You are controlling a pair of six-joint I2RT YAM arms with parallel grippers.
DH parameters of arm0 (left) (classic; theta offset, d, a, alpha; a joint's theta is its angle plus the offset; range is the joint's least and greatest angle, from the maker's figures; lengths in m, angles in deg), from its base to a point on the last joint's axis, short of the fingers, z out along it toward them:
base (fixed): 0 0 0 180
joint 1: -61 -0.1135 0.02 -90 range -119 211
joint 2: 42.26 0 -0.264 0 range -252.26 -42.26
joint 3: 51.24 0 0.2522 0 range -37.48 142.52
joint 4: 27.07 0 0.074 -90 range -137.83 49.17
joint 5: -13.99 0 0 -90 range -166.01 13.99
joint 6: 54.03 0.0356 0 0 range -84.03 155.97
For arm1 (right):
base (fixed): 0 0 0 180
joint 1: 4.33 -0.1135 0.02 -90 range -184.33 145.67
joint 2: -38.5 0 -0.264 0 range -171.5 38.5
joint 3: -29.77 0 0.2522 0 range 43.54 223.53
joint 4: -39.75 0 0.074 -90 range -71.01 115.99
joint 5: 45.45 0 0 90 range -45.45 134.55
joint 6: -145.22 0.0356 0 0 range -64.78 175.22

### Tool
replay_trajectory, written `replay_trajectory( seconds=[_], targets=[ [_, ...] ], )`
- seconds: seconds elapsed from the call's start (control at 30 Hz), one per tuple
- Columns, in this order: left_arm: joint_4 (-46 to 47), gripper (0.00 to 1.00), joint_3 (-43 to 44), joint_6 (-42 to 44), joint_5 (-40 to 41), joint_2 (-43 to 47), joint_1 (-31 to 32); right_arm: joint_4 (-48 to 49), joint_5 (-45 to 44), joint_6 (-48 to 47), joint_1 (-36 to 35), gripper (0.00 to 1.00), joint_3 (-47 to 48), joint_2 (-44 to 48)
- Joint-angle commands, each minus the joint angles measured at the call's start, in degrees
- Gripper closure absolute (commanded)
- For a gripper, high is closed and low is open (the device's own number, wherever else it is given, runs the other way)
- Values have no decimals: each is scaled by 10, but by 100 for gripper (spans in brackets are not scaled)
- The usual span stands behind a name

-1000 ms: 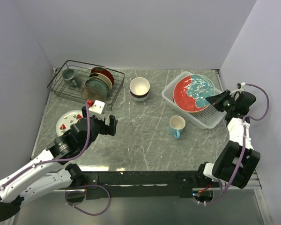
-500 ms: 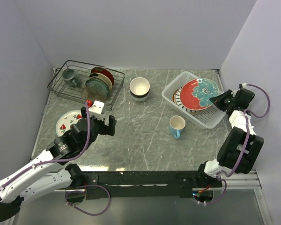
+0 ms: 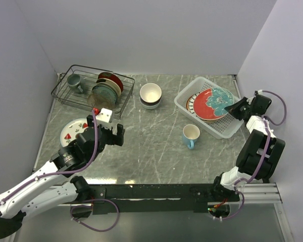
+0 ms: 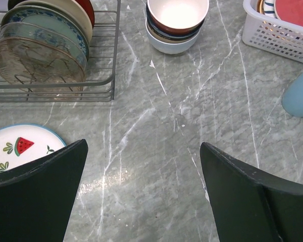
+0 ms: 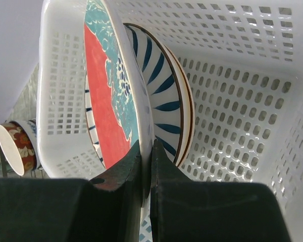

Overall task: Place the mixed dishes into the plastic bin
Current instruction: Place the plate in the plastic bin.

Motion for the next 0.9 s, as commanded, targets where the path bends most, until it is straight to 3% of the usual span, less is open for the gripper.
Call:
replay_trajectory(
  seconds=[0.0, 0.1, 0.33, 0.57, 0.87],
  targets=[
    [12, 1, -2, 4, 7, 3, -5, 58, 28, -3, -7, 90, 50, 6],
    [11, 1, -2, 4, 6, 2, -5, 50, 26, -16, -12, 76, 50, 2],
    [11, 1, -2, 3, 5, 5, -6, 31, 7, -49, -25, 56, 56, -2],
    [10, 1, -3, 3, 4, 7, -6, -45, -54, -119, -53, 31, 89, -9],
    [10, 1, -2, 3, 1, 10, -7, -114, -147, -191, -110, 15, 129, -19]
  ],
)
